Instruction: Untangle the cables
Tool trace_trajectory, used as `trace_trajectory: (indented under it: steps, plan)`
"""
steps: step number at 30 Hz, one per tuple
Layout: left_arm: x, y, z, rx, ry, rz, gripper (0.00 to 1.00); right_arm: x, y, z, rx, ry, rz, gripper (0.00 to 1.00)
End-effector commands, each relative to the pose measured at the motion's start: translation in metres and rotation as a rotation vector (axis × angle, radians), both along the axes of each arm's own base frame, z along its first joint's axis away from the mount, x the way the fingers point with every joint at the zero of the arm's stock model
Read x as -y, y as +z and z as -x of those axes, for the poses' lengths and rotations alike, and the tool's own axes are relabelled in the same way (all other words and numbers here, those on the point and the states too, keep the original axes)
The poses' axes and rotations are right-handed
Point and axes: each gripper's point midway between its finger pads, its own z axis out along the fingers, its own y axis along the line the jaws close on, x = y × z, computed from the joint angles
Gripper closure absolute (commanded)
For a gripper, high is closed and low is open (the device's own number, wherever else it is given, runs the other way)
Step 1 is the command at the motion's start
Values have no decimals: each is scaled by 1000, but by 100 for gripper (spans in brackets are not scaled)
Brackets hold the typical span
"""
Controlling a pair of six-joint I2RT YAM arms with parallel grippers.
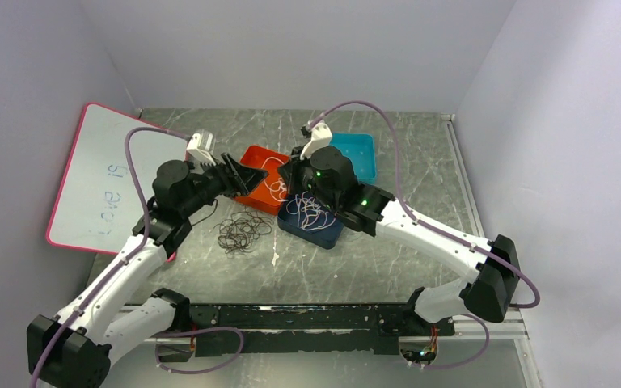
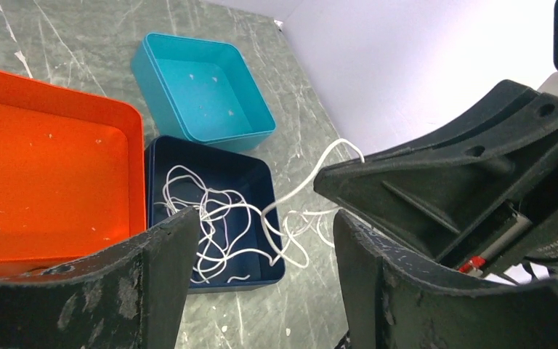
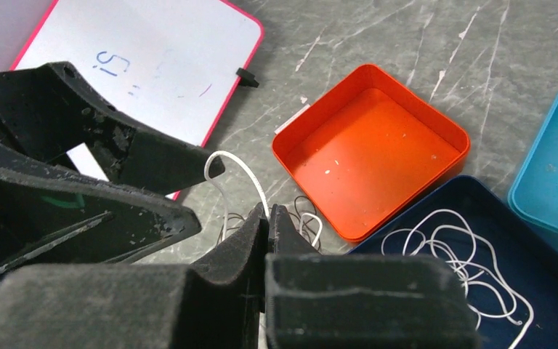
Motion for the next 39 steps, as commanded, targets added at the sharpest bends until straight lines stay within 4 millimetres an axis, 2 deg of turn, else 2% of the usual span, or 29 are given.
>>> trace_trajectory:
  steps: [1, 6, 13, 17, 21, 23, 27, 30, 35, 37, 39]
  plan:
    - [2, 19, -6, 56, 15, 4, 28, -7, 2, 4, 5, 23, -19, 100]
    - [1, 15, -13, 43, 40, -8, 34, -10, 7, 8, 6, 50, -38, 100]
    - [0, 4, -34, 14, 95, -72, 45, -14, 19, 12, 13, 68, -68, 100]
    - [6, 15, -39, 42, 73, -47, 56, -20, 21, 15, 6, 97, -82, 100]
    - [6, 17, -41, 53, 80, -41, 65, -17, 23, 16, 6, 90, -101, 100]
    - [9, 16, -38, 59, 57, -38, 62, -13, 25, 17, 11, 81, -112, 100]
    - [21, 13, -25, 76, -38, -10, 44, -12, 31, 17, 19, 78, -128, 100]
    - [25, 7, -18, 71, -71, -8, 40, -11, 38, 18, 32, 77, -151, 100]
    - [32, 3, -7, 72, -122, 7, 46, -10, 43, 16, 44, 65, -178, 100]
    - [32, -1, -5, 63, -116, 1, 52, -10, 42, 15, 42, 66, -174, 100]
    - [28, -4, -6, 55, -90, -11, 64, -9, 42, 15, 42, 63, -167, 100]
